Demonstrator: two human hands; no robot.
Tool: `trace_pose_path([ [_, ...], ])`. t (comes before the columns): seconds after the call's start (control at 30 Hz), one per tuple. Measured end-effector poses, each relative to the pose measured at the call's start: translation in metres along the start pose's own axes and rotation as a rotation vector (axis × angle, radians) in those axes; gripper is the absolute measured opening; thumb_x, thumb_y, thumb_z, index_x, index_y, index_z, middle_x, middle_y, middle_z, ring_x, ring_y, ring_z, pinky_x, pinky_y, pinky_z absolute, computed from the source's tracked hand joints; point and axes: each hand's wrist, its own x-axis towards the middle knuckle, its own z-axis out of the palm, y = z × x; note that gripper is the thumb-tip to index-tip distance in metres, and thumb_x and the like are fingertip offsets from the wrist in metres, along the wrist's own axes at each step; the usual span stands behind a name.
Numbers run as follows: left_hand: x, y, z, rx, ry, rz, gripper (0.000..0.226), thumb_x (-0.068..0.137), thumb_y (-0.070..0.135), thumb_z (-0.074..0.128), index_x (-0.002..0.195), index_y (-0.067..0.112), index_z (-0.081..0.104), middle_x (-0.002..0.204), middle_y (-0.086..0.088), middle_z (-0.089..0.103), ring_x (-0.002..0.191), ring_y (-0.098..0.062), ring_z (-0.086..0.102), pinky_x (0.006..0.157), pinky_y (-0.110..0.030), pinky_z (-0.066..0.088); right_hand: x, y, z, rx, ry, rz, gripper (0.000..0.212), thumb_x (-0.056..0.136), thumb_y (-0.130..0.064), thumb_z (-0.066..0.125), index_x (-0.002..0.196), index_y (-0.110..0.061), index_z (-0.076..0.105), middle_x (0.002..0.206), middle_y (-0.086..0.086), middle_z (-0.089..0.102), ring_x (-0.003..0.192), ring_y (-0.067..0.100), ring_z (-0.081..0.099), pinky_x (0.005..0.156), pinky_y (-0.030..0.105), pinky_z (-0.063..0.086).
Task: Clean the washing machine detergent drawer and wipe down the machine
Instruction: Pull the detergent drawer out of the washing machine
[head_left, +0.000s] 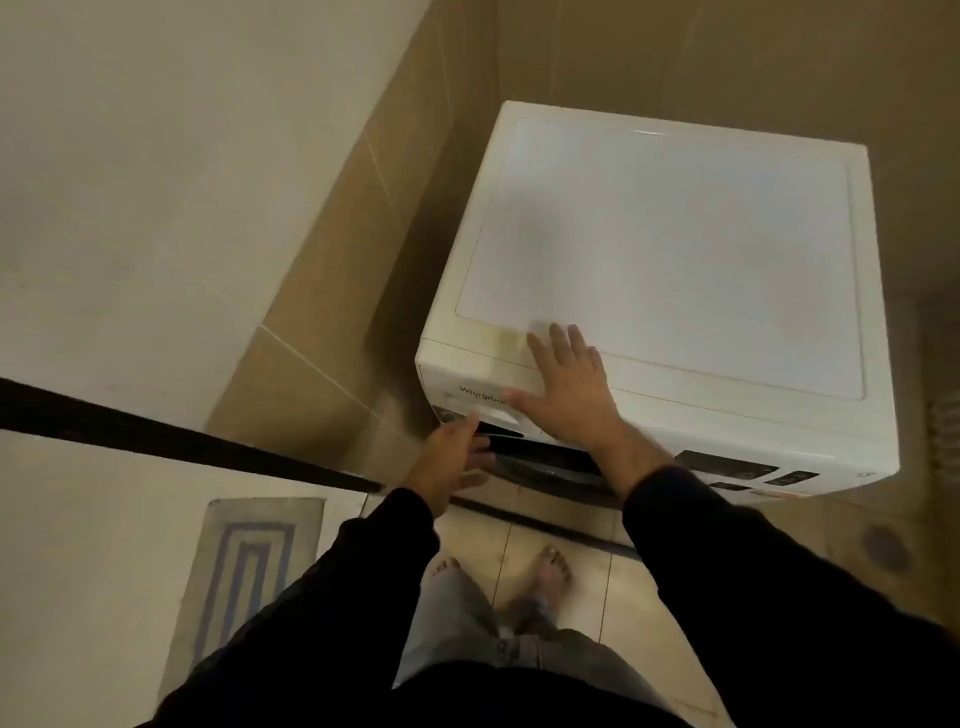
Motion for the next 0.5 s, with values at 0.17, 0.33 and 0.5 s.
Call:
trace_pose_path([
  [0.17,0.022,0.012,0.006,-0.403,-0.078,-0.088,0.072,0.089,0.069,0.046,0.143,0.022,0.040,0.137,-0.013,0.054,0.121,-0.026,0.057,0.097,-0.042,0.051,0.001,0.003,0.016,-0.129,-0.175,-0.020,0.132,0.062,-0.093,0.045,0.156,-0.021,-0.013,0.160,0.009,-0.028,0.146,0.029,-0.030,0.116,0.051,-0.017],
  [0.33,0.040,0.014,0.006,-0.580,-0.114,-0.101,0.093,0.083,0.075,0.047,0.152,0.017,0.024,0.148,-0.016,0.044,0.130,-0.027,0.050,0.107,-0.042,0.041,0.012,0.010,-0.003,0.133,-0.229,0.051,0.117,0.076,-0.059,0.073,0.158,-0.016,0.001,0.165,0.002,-0.013,0.149,0.017,-0.020,0.119,0.041,-0.012],
  [0.5,0.058,0.009,0.013,-0.660,-0.171,-0.061,0.084,0.079,0.065,0.063,0.147,0.023,0.037,0.147,-0.011,0.048,0.134,-0.027,0.046,0.114,-0.043,0.034,0.012,0.015,0.001,-0.216,-0.263,-0.015,0.135,0.066,-0.048,0.083,0.156,-0.013,-0.011,0.162,0.006,-0.023,0.149,0.024,-0.023,0.119,0.045,-0.008],
])
